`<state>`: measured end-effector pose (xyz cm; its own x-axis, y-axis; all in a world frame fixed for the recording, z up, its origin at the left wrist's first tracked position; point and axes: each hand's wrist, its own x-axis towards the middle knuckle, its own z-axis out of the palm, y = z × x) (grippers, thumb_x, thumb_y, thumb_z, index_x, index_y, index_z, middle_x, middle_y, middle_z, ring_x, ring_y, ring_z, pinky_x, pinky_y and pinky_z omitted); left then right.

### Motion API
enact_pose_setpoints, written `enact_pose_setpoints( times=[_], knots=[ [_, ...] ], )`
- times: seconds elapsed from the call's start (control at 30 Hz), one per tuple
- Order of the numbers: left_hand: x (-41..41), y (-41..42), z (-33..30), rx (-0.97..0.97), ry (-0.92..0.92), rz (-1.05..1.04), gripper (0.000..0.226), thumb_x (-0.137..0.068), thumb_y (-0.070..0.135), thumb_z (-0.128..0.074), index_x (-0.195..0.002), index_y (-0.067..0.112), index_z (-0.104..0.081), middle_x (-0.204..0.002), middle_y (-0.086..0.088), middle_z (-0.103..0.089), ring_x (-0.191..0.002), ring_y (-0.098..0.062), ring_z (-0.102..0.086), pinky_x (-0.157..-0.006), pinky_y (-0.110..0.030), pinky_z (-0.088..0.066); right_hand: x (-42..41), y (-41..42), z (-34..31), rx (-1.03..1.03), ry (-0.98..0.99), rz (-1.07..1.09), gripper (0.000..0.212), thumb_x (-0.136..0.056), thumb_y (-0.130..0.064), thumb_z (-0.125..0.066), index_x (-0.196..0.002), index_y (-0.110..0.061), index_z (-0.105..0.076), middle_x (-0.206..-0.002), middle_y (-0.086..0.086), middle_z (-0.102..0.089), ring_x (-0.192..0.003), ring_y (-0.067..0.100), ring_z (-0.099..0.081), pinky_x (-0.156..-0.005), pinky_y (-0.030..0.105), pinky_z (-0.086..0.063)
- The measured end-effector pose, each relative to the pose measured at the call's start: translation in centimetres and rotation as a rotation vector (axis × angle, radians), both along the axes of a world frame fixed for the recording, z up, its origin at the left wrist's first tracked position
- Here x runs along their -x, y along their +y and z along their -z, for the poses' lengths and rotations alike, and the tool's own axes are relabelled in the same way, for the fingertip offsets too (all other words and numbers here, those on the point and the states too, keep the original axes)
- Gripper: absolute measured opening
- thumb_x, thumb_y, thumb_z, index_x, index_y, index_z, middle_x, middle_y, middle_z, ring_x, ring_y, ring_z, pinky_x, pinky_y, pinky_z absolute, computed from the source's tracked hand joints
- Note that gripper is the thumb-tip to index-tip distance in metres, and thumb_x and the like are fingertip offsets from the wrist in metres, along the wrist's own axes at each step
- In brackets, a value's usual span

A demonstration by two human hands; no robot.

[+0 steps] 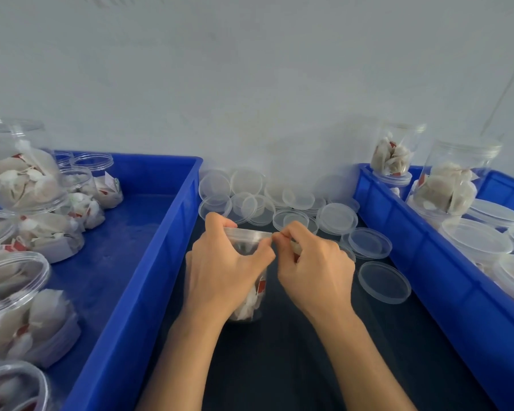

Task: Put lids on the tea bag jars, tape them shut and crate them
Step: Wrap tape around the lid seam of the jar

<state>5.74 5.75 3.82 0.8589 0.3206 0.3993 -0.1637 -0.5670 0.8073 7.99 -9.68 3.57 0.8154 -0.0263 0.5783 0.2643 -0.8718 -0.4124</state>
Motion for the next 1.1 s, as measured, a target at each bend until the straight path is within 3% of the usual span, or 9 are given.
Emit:
enact_pose_setpoints(
  times=[0.1,0.27,0.43,0.67,0.77,0.83,0.93,1.0,1.1],
  knots=[
    [1.3,-0.1,-0.4,0.148,-0.088,0.060,0.043,-0.067,0.065,-0.064,-0.099,0.042,-0.046,-0.088,0.021,-0.072,-0.075,0.005,-0.070,-0.051,-0.012,-0.049,-1.1,-2.1,-0.4,-0.105,0.087,0.119,0.024,-0.106,-0.047,-0.051,-0.096,-0.028,-0.061,-0.065,-0.009,-0.062,-0.065,0.023,-0.065,-0.066,0.045,-0.058],
    [1.5,0.2,-0.2,0.222,-0.139,0.055,0.042,-0.066,0.060,-0.064,-0.100,0.040,-0.048,-0.086,0.014,-0.069,-0.083,0.006,-0.069,-0.058,-0.008,-0.049,0.3,-0.8,0.5,-0.048,0.115,-0.030,0.023,-0.102,-0.054,-0.054,-0.093,-0.034,-0.058,-0.060,-0.014,-0.060,-0.061,0.012,-0.062,-0.067,0.042,-0.058],
    [1.3,1.1,0.3,0.260,-0.119,0.015,0.044,-0.064,0.063,-0.062,-0.099,0.041,-0.047,-0.090,0.013,-0.067,-0.086,0.008,-0.067,-0.058,-0.008,-0.049,0.3,-0.9,1.3,-0.053,0.188,-0.055,0.027,-0.101,-0.059,-0.054,-0.091,-0.035,-0.056,-0.061,-0.015,-0.062,-0.064,0.014,-0.062,-0.074,0.040,-0.056],
    [1.4,1.1,0.6,0.248,-0.095,0.033,0.042,-0.065,0.064,-0.061,-0.099,0.045,-0.046,-0.091,0.018,-0.065,-0.085,0.008,-0.067,-0.059,-0.010,-0.050,1.1,0.1,1.9,0.070,0.170,-0.037,0.027,-0.103,-0.059,-0.047,-0.095,-0.034,-0.054,-0.071,-0.014,-0.066,-0.070,0.021,-0.067,-0.069,0.039,-0.055],
    [1.5,1.0,0.5,0.240,-0.088,0.061,0.043,-0.066,0.065,-0.061,-0.101,0.045,-0.046,-0.096,0.029,-0.066,-0.085,0.007,-0.068,-0.057,-0.011,-0.051,1.4,0.4,2.2,0.135,0.165,-0.031,0.027,-0.104,-0.060,-0.042,-0.097,-0.035,-0.049,-0.068,-0.010,-0.066,-0.069,0.024,-0.066,-0.065,0.037,-0.051],
    [1.5,1.0,0.6,0.235,-0.100,0.076,0.044,-0.067,0.064,-0.062,-0.102,0.044,-0.045,-0.101,0.038,-0.062,-0.084,0.006,-0.070,-0.057,-0.011,-0.051,1.5,0.5,2.3,0.206,0.169,-0.039,0.024,-0.104,-0.061,-0.038,-0.106,-0.038,-0.044,-0.069,-0.007,-0.067,-0.071,0.025,-0.068,-0.063,0.037,-0.048],
    [1.5,1.0,0.7,0.232,-0.108,0.082,0.044,-0.067,0.063,-0.063,-0.103,0.045,-0.045,-0.099,0.033,-0.065,-0.083,0.004,-0.071,-0.057,-0.013,-0.053,1.6,0.7,2.5,0.329,0.193,-0.054,0.032,-0.105,-0.062,-0.032,-0.125,-0.037,-0.039,-0.075,-0.005,-0.069,-0.075,0.024,-0.070,-0.059,0.038,-0.038],
    [1.4,1.1,0.9,0.237,-0.107,0.073,0.044,-0.067,0.064,-0.064,-0.103,0.045,-0.046,-0.093,0.024,-0.068,-0.081,0.003,-0.072,-0.057,-0.015,-0.054,1.7,0.6,2.5,0.356,0.198,-0.064,0.033,-0.105,-0.062,-0.032,-0.124,-0.036,-0.041,-0.075,-0.004,-0.069,-0.074,0.025,-0.070,-0.058,0.037,-0.034],
    [1.3,1.3,0.9,0.232,-0.110,0.059,0.043,-0.068,0.065,-0.062,-0.102,0.045,-0.045,-0.100,0.037,-0.063,-0.082,0.006,-0.070,-0.060,-0.016,-0.056,2.0,0.3,2.6,0.330,0.190,-0.093,0.032,-0.103,-0.060,-0.031,-0.120,-0.035,-0.042,-0.071,-0.005,-0.067,-0.070,0.023,-0.068,-0.057,0.037,-0.034]
  ],
)
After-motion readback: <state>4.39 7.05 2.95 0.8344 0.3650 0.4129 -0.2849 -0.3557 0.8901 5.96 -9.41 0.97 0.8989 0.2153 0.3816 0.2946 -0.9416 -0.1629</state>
